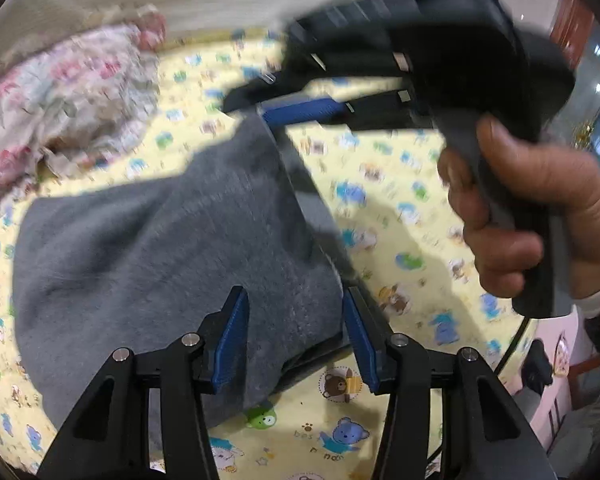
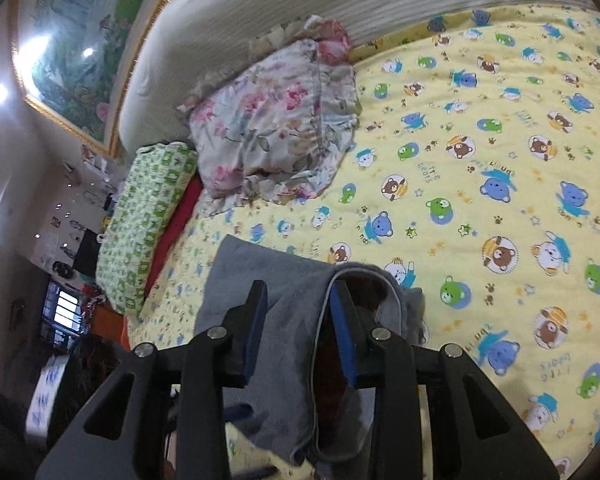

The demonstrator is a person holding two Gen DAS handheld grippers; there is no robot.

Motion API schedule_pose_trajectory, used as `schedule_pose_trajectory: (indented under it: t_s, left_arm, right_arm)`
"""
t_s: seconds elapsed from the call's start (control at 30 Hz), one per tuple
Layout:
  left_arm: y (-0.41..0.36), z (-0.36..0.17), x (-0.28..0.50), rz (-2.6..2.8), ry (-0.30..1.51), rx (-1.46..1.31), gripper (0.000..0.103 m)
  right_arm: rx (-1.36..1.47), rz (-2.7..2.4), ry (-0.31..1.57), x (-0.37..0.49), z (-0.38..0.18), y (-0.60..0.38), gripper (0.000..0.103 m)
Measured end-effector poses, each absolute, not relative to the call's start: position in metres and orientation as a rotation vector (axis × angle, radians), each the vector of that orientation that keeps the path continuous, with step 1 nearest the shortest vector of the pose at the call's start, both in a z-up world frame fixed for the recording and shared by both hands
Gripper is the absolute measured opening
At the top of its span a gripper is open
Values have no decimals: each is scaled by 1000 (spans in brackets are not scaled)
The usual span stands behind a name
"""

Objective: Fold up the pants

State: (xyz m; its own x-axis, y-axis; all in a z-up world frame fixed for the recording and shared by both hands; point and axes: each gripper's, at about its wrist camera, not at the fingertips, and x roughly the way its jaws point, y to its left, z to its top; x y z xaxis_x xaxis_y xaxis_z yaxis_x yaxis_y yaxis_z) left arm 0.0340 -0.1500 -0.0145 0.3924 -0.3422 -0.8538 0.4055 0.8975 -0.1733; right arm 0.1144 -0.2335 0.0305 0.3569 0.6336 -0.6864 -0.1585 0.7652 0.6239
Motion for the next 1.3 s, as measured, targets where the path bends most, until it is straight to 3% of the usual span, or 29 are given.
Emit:
schedule_pose_trajectory:
  t_s: [0.03, 0.07, 0.1, 0.3, 0.4, 0.5, 0.6, 0.7, 1.0, 1.2, 1.3]
  left_arm:
    - [-152, -24, 37, -501, 1103, 43, 29]
    - [-154, -28, 37, -504, 1118, 44, 26]
    - [-155, -28, 37, -506, 1120, 48, 25]
    - [-161, -2, 38, -597, 1067, -3, 20]
    - [-168, -25, 42, -604, 1126, 16, 20]
    - [-163, -43, 45, -630, 1165, -41, 21]
    - [-159, -40, 40, -668, 1159, -58, 28]
    - [-155, -36, 34, -690, 1151, -60, 29]
    - [-93, -9, 26, -662, 1128, -182, 34]
    - [-33, 3, 22, -568, 1104, -269, 45]
    - [-6, 4, 28, -511, 1103, -298, 45]
  right_arm:
    - [498, 540, 1105, 117, 26, -231, 32]
    - [484, 528, 1115, 118, 22, -229, 24]
    - [469, 507, 1127, 119, 19, -229, 6]
    - [502, 474, 1053, 114, 32, -256, 6]
    - [486, 394, 1110, 116, 3, -268, 6]
    - [452, 363, 1181, 112, -29, -266, 6]
    - [463, 352, 1160, 108, -32, -268, 6]
    - [448, 341, 1157, 106, -26, -268, 7]
    - [470, 288, 1107, 88, 10, -269, 30]
    - [398, 310, 1024, 59, 41, -242, 32]
    - [314, 321, 1016, 47, 46, -220, 36]
